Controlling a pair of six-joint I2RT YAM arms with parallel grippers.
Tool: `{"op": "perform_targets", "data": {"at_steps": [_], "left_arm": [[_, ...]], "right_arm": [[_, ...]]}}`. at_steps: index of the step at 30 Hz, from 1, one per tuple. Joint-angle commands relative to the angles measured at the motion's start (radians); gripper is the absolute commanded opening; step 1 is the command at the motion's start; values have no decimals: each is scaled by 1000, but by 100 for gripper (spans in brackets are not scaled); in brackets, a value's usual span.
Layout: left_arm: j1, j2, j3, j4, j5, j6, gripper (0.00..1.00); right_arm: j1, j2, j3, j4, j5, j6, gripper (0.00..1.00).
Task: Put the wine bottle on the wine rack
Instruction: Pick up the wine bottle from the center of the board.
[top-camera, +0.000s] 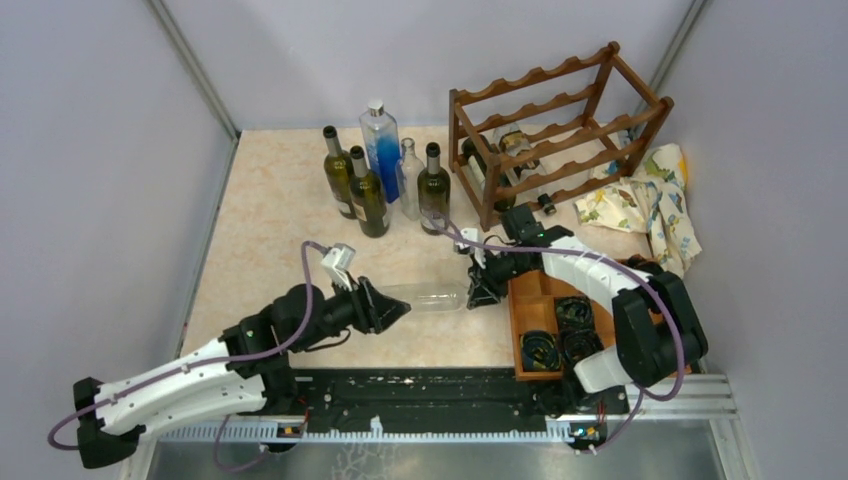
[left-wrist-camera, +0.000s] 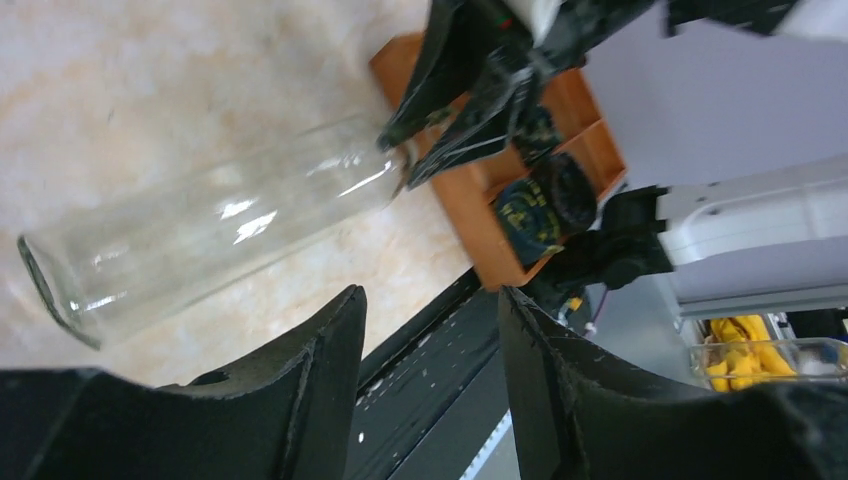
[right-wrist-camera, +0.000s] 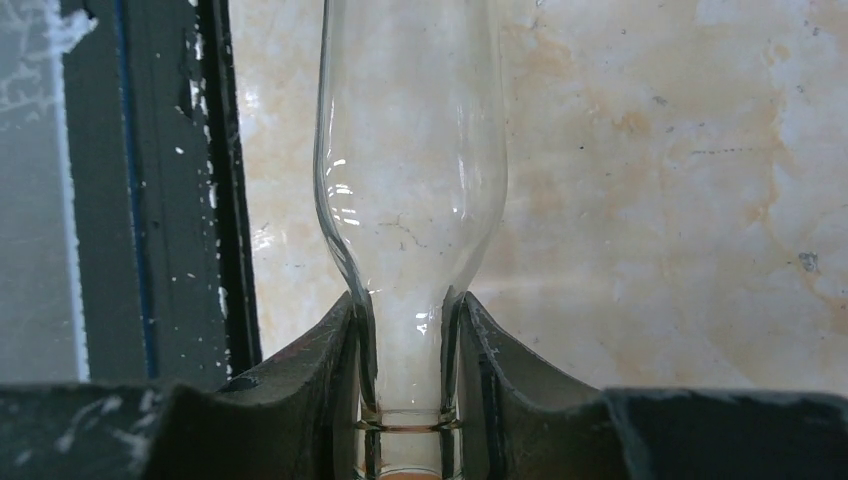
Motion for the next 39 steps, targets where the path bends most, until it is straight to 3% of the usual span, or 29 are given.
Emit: {"op": "perform_targets", "data": {"at_steps": [1, 6, 11, 25, 30, 39], "left_arm": [[4, -44, 117, 1, -8, 151, 58], [3, -25, 201, -27, -33, 237, 59], [3, 11, 258, -40, -20, 310, 59], [7, 214, 475, -67, -126, 756, 73], [25, 254, 424, 13, -146, 874, 75], [36, 241, 270, 115, -189, 952, 77]], "right_arm": [[-60, -52, 69, -67, -227, -28, 0], [-141, -56, 76, -121, -280, -19, 0], [-228, -93, 90, -280, -301, -116, 0], [-724, -141, 236, -940, -217, -743, 0], [-865, -173, 235, -942, -111, -792, 0], [-1112, -152, 285, -949, -53, -858, 0]]}}
